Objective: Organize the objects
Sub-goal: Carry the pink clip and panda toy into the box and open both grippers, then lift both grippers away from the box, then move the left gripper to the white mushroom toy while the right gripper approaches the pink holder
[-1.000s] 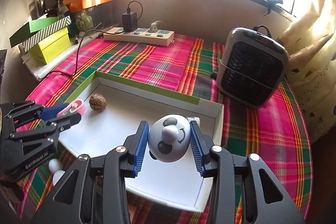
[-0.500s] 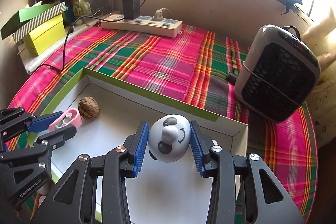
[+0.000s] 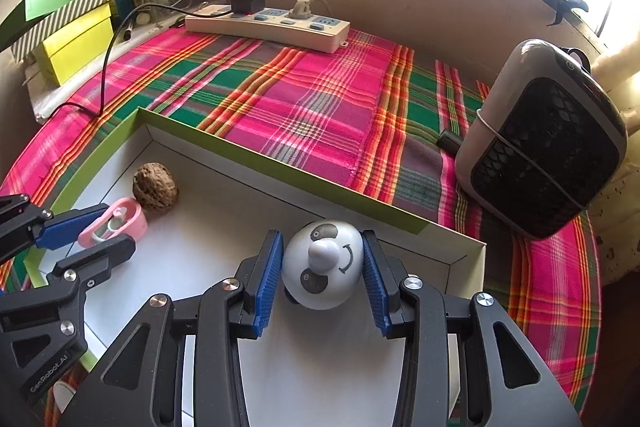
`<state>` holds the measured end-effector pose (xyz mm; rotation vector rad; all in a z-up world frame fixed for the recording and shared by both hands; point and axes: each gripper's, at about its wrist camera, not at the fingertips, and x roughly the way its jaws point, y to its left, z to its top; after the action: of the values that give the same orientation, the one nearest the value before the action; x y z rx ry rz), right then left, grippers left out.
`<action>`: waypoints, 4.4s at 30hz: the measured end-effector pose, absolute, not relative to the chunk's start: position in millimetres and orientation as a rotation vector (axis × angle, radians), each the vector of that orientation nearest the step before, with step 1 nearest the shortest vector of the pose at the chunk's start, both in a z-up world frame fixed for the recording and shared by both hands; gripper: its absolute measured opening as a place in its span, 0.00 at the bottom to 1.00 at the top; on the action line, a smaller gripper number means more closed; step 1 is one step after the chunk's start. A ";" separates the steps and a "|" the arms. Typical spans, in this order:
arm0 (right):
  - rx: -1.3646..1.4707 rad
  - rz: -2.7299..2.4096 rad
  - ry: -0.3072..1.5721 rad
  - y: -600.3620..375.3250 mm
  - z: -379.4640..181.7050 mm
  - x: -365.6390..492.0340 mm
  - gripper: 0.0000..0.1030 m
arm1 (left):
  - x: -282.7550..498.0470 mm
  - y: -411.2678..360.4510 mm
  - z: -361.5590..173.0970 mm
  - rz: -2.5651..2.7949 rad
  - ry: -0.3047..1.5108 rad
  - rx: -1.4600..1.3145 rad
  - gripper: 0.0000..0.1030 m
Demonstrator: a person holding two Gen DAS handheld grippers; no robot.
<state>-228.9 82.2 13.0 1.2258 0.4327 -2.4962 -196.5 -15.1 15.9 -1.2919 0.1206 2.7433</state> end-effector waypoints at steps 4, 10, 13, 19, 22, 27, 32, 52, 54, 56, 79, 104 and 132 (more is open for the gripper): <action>1.241 -2.496 0.444 81.6 11.2 -230.9 0.39 | -196.8 -15.0 15.1 2.742 0.124 -1.292 0.21; 1.255 -2.492 0.456 80.5 10.6 -231.7 0.40 | -196.6 -14.2 13.9 2.741 0.133 -1.296 0.21; 1.256 -2.493 0.458 80.5 10.6 -232.1 0.40 | -197.2 -13.8 14.0 2.741 0.134 -1.298 0.21; 1.258 -2.493 0.465 79.3 9.9 -232.3 0.40 | -197.1 -13.2 13.4 2.735 0.132 -1.295 0.25; 1.260 -2.495 0.460 79.4 9.9 -232.9 0.40 | -196.3 -12.3 12.9 2.731 0.135 -1.296 0.28; 1.257 -2.501 0.465 79.3 10.1 -230.8 0.41 | -194.3 -11.9 13.4 2.727 0.127 -1.294 0.33; 1.230 -2.531 0.434 84.0 16.5 -223.7 0.45 | -192.5 -11.2 15.0 2.718 0.109 -1.294 0.37; 0.793 -2.888 0.464 98.5 97.7 -130.7 0.46 | -144.8 -18.2 48.8 2.774 0.011 -1.152 0.41; 0.726 -2.938 0.469 100.9 108.5 -117.4 0.47 | -137.7 -18.1 51.8 2.777 0.007 -1.138 0.41; 0.665 -2.981 0.469 103.1 118.5 -104.8 0.47 | -132.9 -18.5 53.8 2.779 -0.001 -1.128 0.41; 0.541 -3.014 0.475 104.3 131.7 -37.1 0.50 | -85.3 -21.5 68.3 2.797 0.009 -1.058 0.41; 0.938 -2.820 0.263 139.6 55.9 -22.4 0.50 | -47.6 -46.7 34.2 2.751 -0.082 -1.141 0.41; 1.147 -2.618 0.041 140.9 19.7 -54.8 0.50 | -62.0 -47.2 11.0 2.704 -0.090 -1.231 0.41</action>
<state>-54.8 140.9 19.7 1.1474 0.0414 -2.6179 -62.0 -47.2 11.0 -1.2309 -0.0904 2.7043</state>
